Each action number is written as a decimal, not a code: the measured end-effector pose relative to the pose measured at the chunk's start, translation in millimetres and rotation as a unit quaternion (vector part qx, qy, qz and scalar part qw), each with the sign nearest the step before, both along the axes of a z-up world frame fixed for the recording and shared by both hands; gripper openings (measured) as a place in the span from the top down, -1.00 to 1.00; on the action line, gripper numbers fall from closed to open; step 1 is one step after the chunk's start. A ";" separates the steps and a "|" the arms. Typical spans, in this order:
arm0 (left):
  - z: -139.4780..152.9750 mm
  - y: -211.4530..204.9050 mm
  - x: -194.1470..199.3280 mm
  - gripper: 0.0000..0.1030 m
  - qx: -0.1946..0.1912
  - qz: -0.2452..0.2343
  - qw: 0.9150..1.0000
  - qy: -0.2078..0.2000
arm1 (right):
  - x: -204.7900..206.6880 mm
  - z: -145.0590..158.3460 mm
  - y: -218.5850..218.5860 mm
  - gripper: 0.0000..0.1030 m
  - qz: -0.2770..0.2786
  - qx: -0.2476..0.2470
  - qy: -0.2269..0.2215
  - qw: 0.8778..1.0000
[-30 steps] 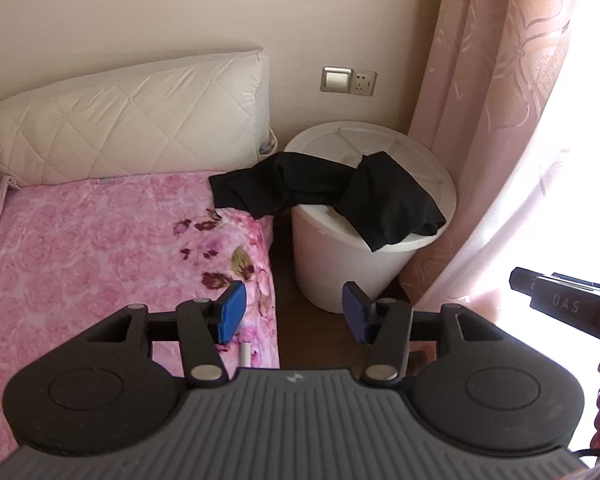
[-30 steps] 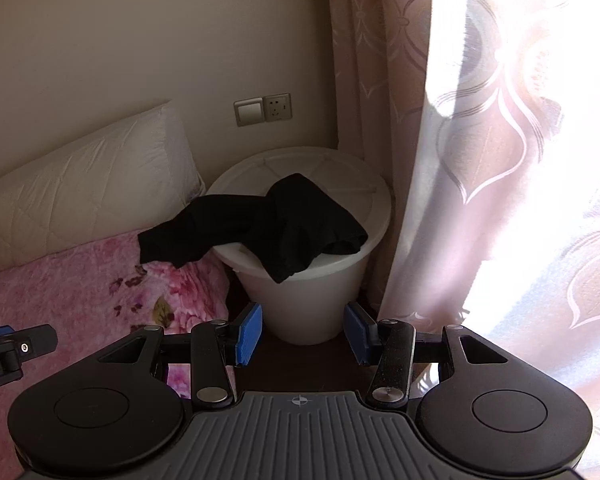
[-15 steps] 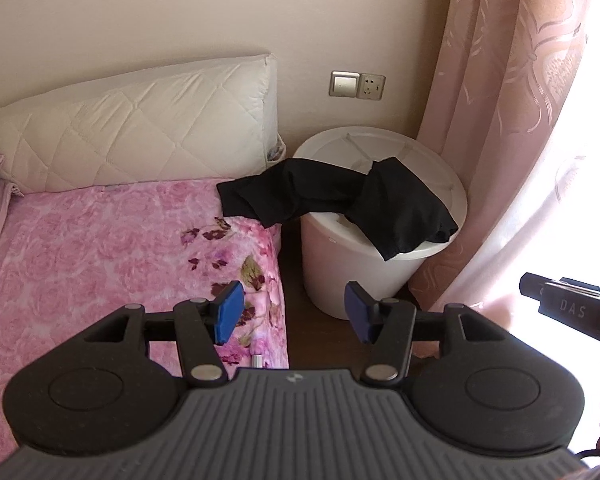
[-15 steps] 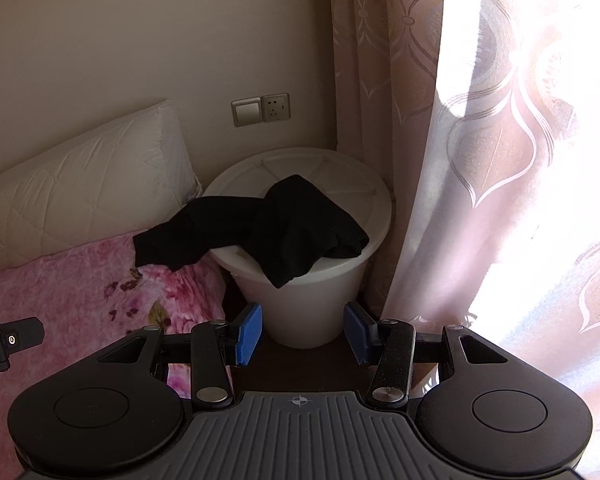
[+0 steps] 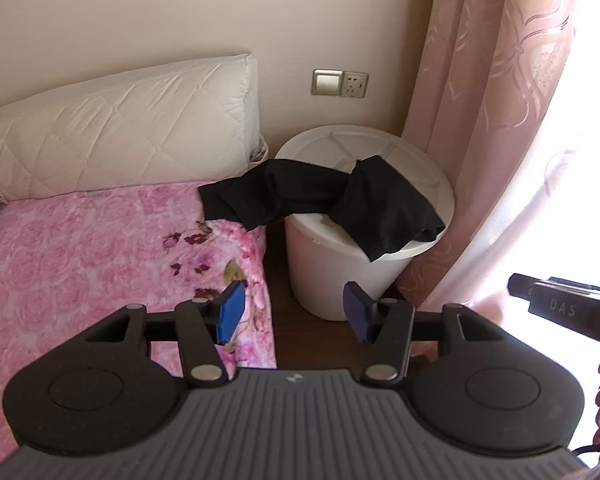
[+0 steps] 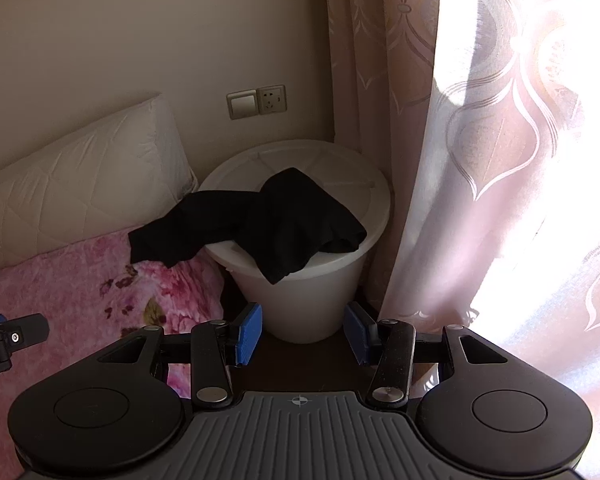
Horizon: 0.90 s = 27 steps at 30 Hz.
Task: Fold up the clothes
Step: 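Approach the black trousers on the white bin with both grippers open, then grasp the black trousers with the left gripper while the right gripper grasps them too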
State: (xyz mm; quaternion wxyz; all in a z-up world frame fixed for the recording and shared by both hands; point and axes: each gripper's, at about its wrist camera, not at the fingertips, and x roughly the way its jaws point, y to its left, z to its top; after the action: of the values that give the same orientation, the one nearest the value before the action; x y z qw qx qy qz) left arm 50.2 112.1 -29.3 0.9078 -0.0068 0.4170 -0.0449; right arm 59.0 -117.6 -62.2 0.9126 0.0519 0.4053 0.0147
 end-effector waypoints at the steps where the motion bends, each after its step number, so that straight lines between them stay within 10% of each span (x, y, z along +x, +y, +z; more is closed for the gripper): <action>1: -0.4 -1.0 1.2 0.05 -0.003 -0.002 1.000 -0.001 | 0.9 0.2 0.0 0.04 0.001 0.002 -0.001 1.000; 15: -13.3 0.9 36.4 0.20 -0.039 0.014 0.999 -0.002 | 39.6 -10.5 -1.8 0.04 0.009 -0.002 0.012 1.000; 27: -40.4 -22.0 108.4 0.19 0.011 0.023 0.999 0.023 | 113.3 -29.6 -14.0 0.04 0.021 -0.005 0.036 0.999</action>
State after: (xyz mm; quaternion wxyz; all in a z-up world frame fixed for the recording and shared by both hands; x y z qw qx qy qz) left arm 158.6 90.1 -69.7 0.8987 -0.0077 0.4381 -0.0198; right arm 172.3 -131.7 -91.8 0.8970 0.0399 0.4392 0.0298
